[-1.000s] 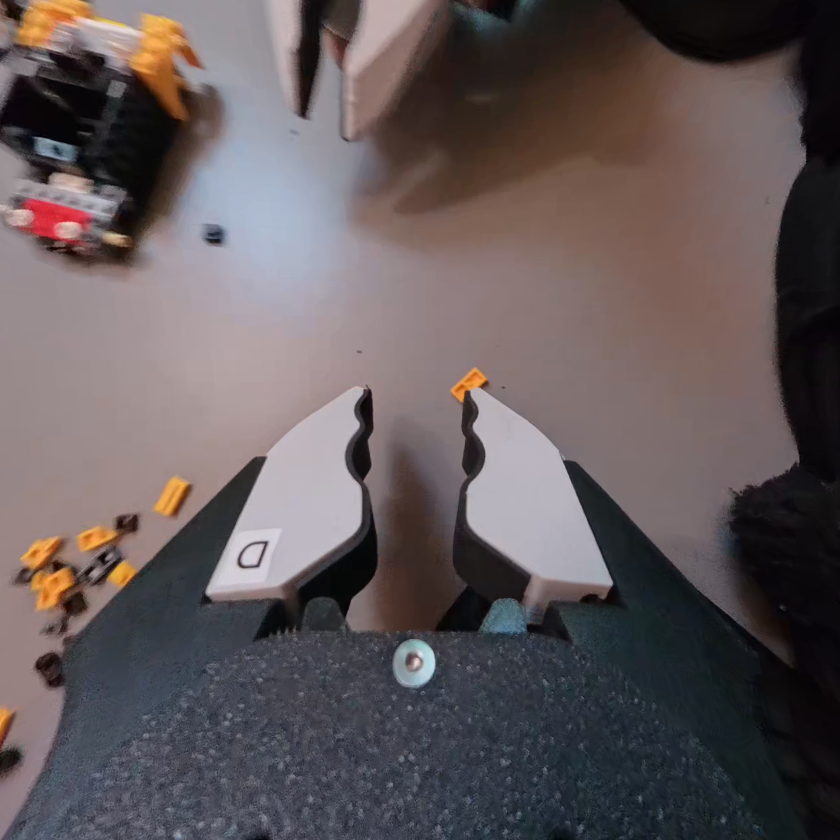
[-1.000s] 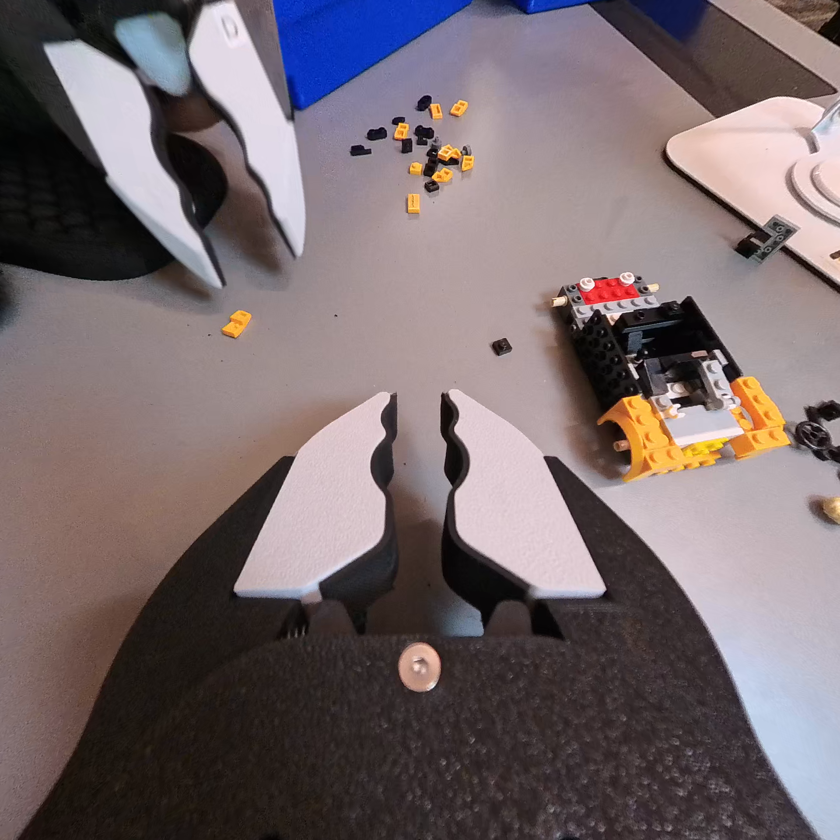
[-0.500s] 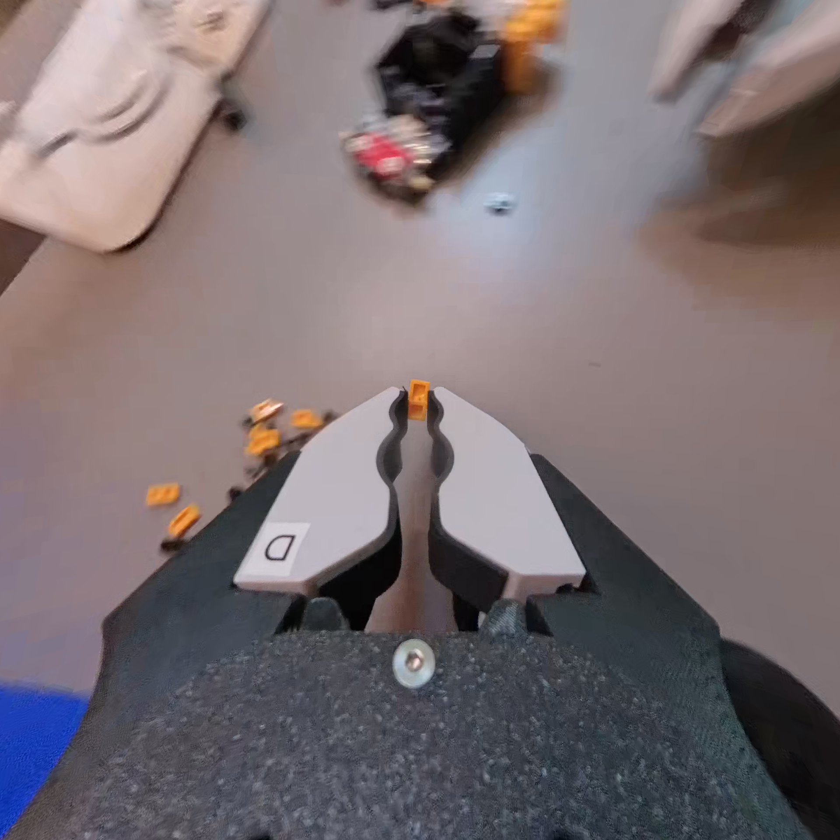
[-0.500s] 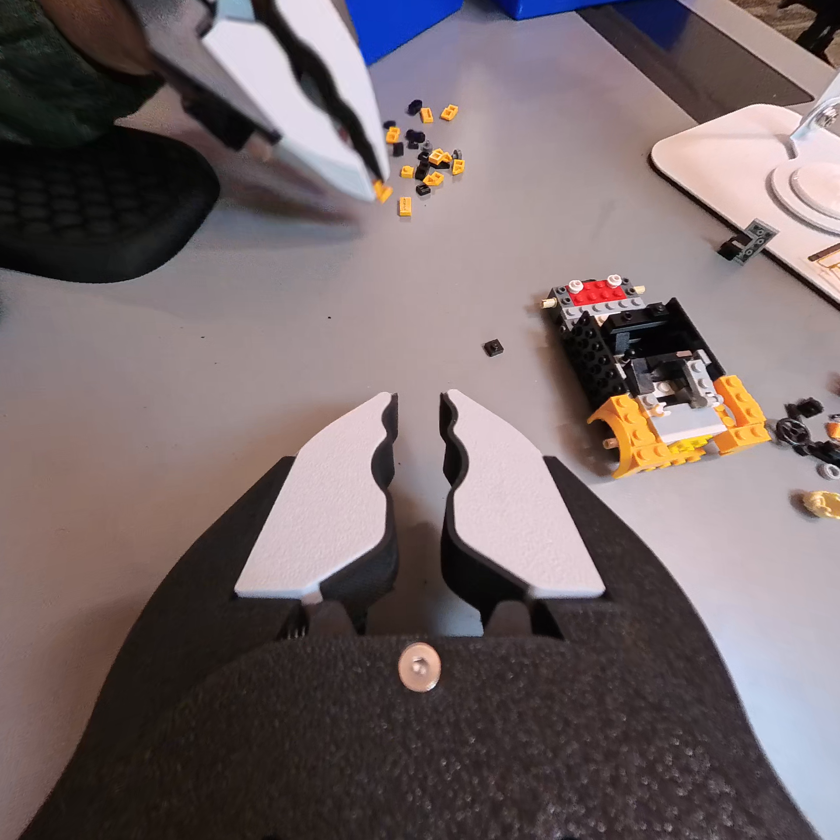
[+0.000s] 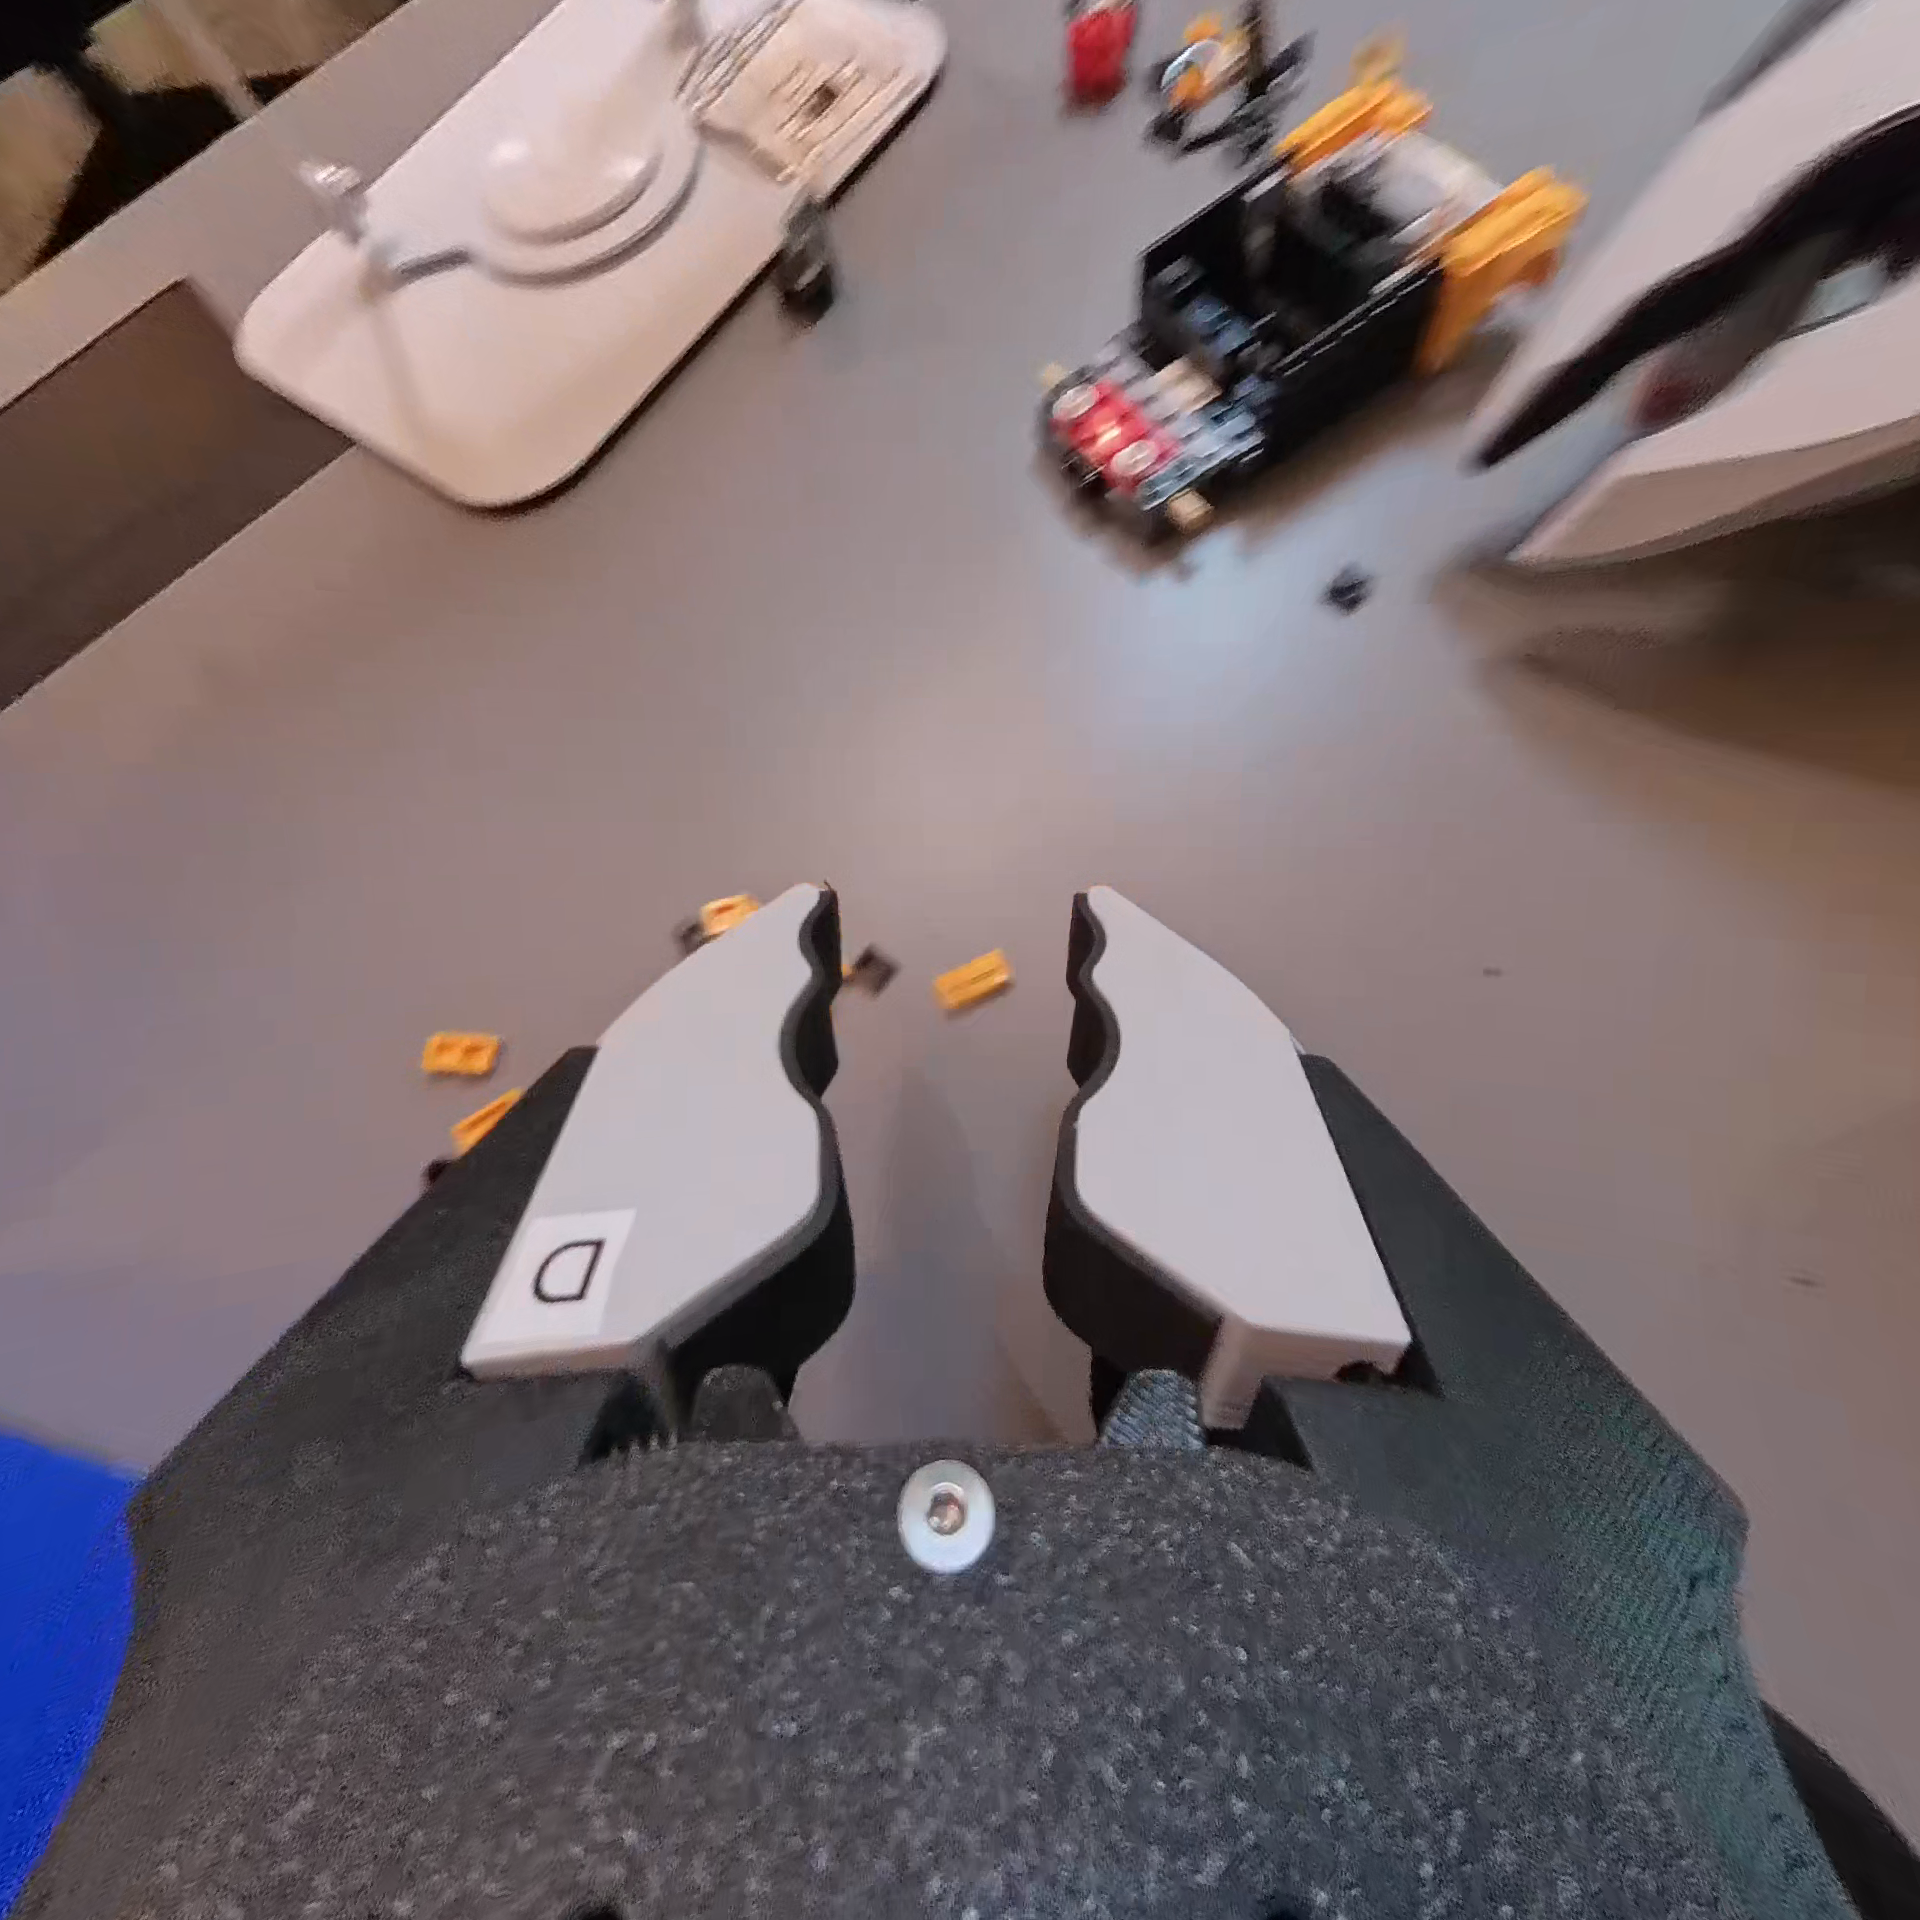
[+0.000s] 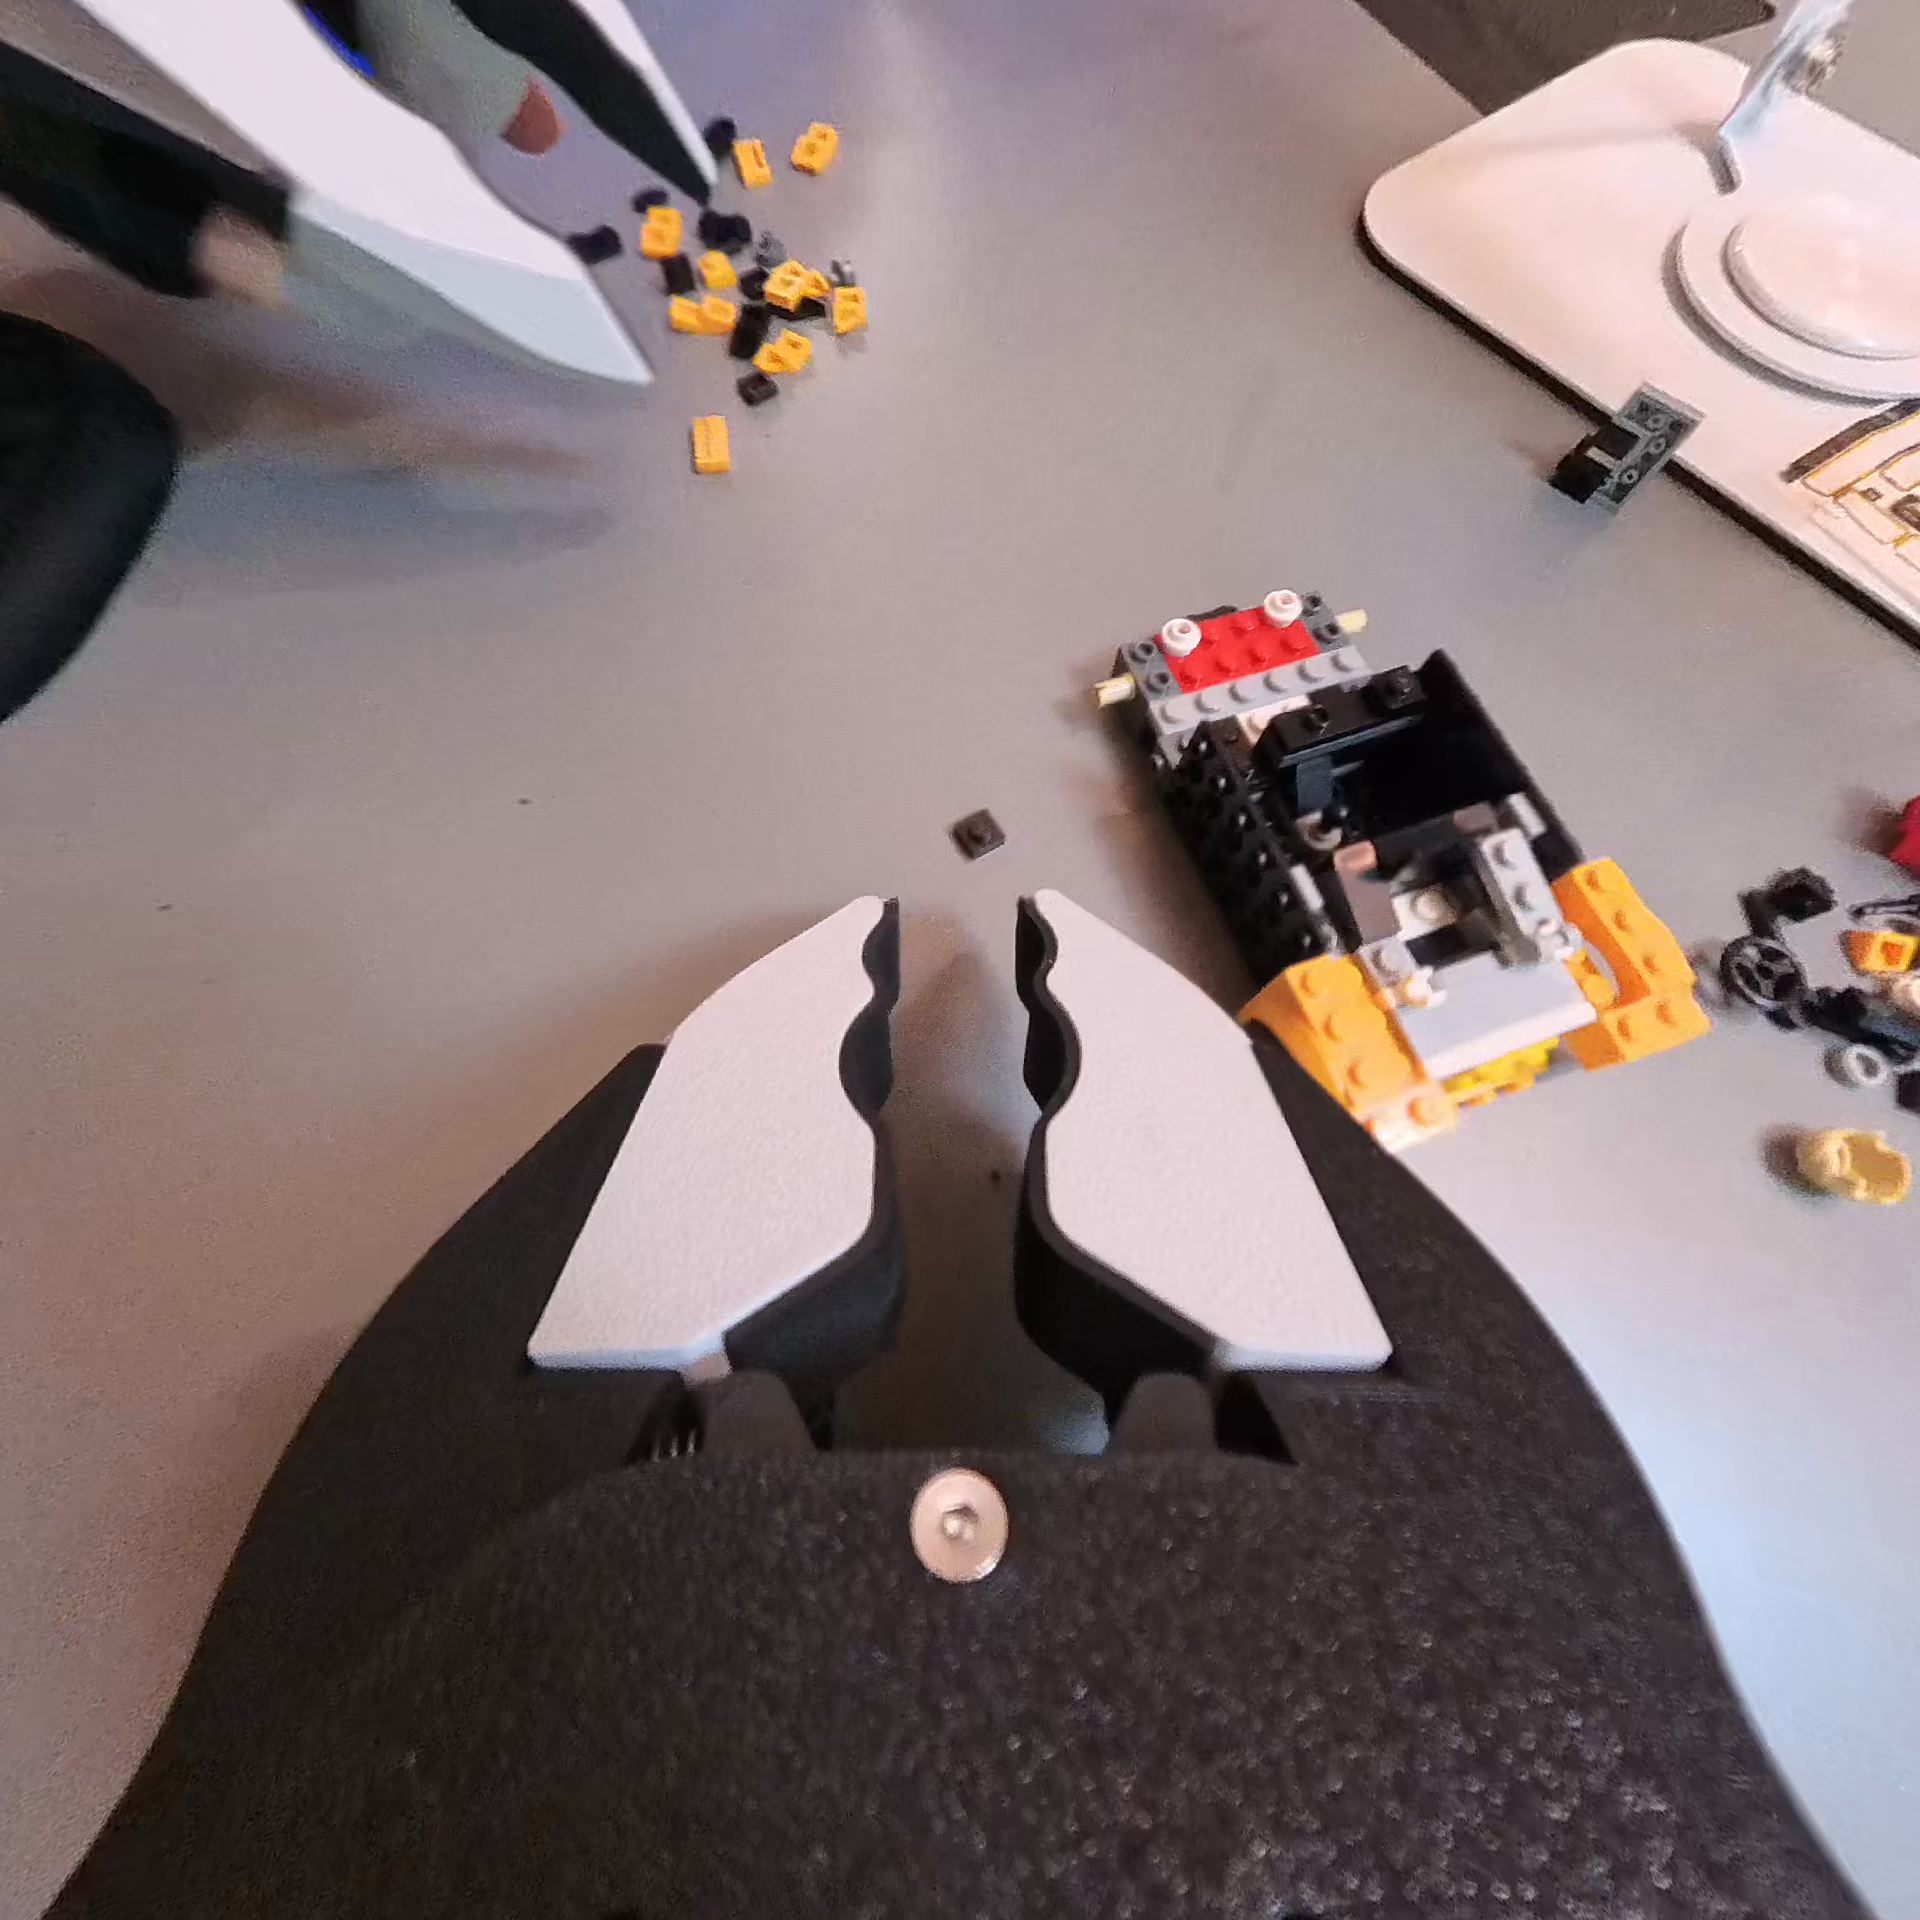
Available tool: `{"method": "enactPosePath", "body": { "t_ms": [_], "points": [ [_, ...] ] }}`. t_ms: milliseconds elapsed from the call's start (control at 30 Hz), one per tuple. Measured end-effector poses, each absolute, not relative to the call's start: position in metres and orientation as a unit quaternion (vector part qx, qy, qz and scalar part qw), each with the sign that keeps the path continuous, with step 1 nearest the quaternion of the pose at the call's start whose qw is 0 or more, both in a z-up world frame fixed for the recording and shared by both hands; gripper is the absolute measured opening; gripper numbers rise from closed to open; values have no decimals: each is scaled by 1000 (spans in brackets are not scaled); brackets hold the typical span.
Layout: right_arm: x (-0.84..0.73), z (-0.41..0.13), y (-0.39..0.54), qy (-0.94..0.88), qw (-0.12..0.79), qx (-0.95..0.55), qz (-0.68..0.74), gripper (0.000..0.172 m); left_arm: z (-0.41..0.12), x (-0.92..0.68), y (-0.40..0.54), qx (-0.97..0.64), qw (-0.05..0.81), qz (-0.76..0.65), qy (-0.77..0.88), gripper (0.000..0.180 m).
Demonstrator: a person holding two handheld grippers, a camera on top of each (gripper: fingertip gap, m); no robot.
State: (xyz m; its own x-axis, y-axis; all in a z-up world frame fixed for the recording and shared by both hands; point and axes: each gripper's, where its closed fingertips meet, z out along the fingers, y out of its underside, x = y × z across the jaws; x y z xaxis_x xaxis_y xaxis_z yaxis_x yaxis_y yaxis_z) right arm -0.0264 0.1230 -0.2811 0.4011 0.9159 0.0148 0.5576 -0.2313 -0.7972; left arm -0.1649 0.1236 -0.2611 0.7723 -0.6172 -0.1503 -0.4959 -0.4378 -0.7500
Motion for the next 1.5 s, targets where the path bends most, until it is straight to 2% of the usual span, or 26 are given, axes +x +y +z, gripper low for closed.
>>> {"method": "enactPosePath", "body": {
  "t_ms": [167, 400, 633, 800, 867, 933, 1133, 1267, 1333, 1500],
  "points": [
    [-43, -292, 133, -519, 334, -759, 211, 22, -259, -148, 115, -827, 423, -106, 354, 40],
    [-48, -298, 134, -550, 308, -757, 175, 7, -258, -133, 106, -810, 426, -143, 378, 36],
    [-75, -253, 93, -630, 461, -586, 219, 7, -243, -91, 77, -785, 355, -411, 298, 32],
    [-85, -226, 71, -639, 502, -531, 238, 7, -226, -83, 68, -749, 304, -541, 232, 26],
    [-86, -224, 67, -644, 506, -522, 238, 7, -223, -81, 66, -741, 294, -558, 229, 21],
    [-87, -223, 64, -648, 507, -517, 234, 7, -222, -80, 61, -737, 284, -565, 238, 5],
    [-80, -221, 75, -636, 512, -532, 225, 9, -223, -92, 73, -756, 322, -517, 240, 2],
    [-46, -226, 123, -591, 510, -605, 157, 18, -250, -140, 110, -834, 404, -271, 261, 2],
    [-21, -237, 151, -563, 490, -654, 122, 21, -257, -164, 121, -853, 417, -177, 261, 3],
    [15, -264, 181, -520, 460, -714, 95, 23, -272, -196, 132, -882, 400, -90, 232, 24]
  ]
}}
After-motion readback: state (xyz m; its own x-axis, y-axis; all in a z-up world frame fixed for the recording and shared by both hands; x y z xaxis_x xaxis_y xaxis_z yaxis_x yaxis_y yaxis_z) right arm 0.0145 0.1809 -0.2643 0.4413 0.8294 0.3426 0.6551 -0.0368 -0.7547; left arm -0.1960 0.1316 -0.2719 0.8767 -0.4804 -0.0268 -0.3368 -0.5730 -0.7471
